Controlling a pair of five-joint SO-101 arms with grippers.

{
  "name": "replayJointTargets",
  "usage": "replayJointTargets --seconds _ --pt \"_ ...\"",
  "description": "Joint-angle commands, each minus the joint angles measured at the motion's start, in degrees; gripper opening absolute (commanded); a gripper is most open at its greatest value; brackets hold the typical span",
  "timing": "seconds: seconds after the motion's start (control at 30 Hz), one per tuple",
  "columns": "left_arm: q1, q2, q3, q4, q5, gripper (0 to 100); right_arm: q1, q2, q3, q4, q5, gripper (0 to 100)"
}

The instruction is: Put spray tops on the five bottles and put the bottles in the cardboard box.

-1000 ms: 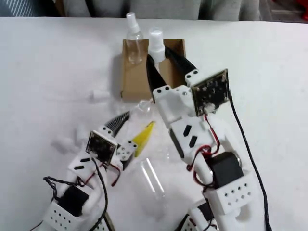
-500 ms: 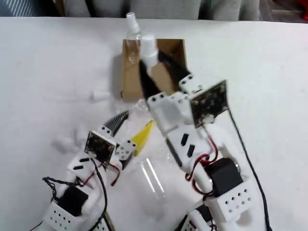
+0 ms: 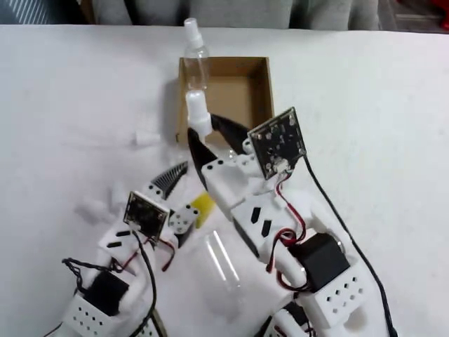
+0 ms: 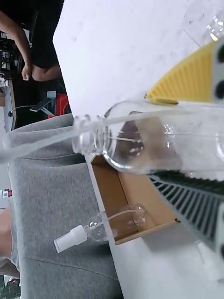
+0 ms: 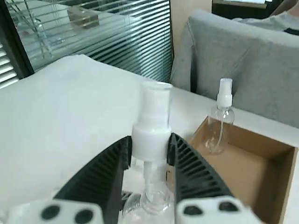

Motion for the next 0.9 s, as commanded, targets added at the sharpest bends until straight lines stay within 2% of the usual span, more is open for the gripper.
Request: replayJointTargets --seconds 0.0,0.17,0.23,0.5,0.67,0.87 --pt "-0.6 -0.9 -0.6 -1.9 -0.8 2 -0.8 -1.1 -0.6 4.4 -0.9 2.8" --pt "-0.6 -0.9 -0.6 -1.8 -0.8 2 -0.9 -1.1 -1.0 8.9 -0.9 18.7" --pt "-0.6 -0.9 -0.5 -1.8 -0.8 2 -1.0 -2.1 -1.0 9.3 -0.9 20.0" --pt "-0.6 -0.9 -0.5 -2.0 -0.8 2 -0.2 -13.8 -0.7 9.6 -0.6 13.3" --pt "-1.4 -0.9 -1.0 -2.1 -0.4 2 7.4 -16.2 2.1 12.2 -0.9 1.0" --pt "-5.0 -0.9 -0.7 -7.3 -0.3 2 15.0 -16.7 18.2 6.2 -0.9 1.7"
